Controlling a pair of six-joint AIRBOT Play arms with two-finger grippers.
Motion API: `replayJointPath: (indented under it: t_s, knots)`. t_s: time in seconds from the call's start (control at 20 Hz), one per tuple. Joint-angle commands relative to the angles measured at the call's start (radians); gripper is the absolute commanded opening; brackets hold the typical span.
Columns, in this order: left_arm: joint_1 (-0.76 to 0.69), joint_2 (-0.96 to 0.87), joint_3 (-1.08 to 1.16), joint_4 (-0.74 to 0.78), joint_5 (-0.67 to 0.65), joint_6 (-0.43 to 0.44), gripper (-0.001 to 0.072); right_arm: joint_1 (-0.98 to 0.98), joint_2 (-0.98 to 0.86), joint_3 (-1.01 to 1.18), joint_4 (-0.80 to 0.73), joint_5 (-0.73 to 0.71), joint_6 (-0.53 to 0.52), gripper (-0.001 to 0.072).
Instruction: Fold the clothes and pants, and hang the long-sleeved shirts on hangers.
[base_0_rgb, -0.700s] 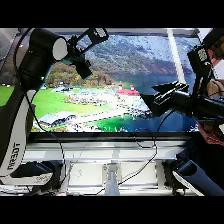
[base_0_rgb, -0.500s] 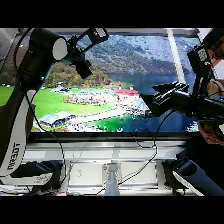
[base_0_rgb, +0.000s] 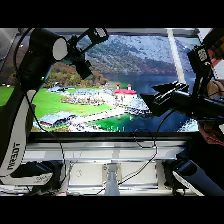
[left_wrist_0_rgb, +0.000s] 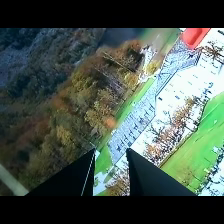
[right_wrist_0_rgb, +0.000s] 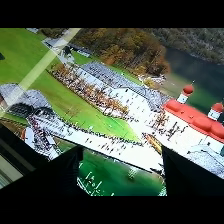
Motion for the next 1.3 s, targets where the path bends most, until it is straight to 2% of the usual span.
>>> replayJointPath:
  t_s: [0.0,0.2,0.3,0.35,0.5,0.55,0.75,0.9,0.95,1.1,1.25]
  knots:
    - [0.0,-0.002,0.001,-0.017,0.005,0.0,0.0237,0.001,0.0,0.0,0.003,0.0,0.0,0.0549]
    - [-0.004,-0.025,-0.003,-0.077,0.003,0.0,0.0237,0.001,0.0,0.0,0.005,0.0,0.001,0.0549]
    - [-0.001,-0.044,-0.005,-0.032,0.001,-0.006,0.0237,0.001,0.0,0.0,0.005,0.0,0.001,0.0549]
    - [0.0,-0.053,-0.005,0.02,-0.003,-0.058,0.0237,0.001,0.0,0.0,0.005,0.0,0.001,0.0549]
    - [0.032,-0.063,-0.005,0.247,-0.011,-0.322,0.0237,0.001,0.0,0.0,0.005,0.0,0.001,0.0549]
    - [0.056,-0.061,-0.005,0.301,-0.03,-0.378,0.0237,0.001,0.0,0.0,0.005,0.0,0.001,0.0549]
    - [0.211,-0.049,-0.005,0.379,-0.209,-0.473,0.0236,0.001,0.0,0.0,0.006,0.0,0.001,0.0549]
    - [0.357,-0.029,-0.005,0.367,-0.248,-0.657,0.0237,0.001,0.0,0.0,0.006,0.0,0.001,0.0549]
    - [0.394,-0.018,-0.005,0.359,-0.238,-0.679,0.0237,0.001,0.0,0.0,0.006,0.0,0.001,0.0549]
    - [0.505,0.007,-0.008,0.357,-0.212,-0.673,0.0237,0.001,0.0,0.0,0.005,0.0,0.001,0.0549]
    - [0.65,0.009,-0.034,0.357,-0.248,-0.608,0.0237,0.001,0.0,0.0,0.005,0.0,0.001,0.0549]
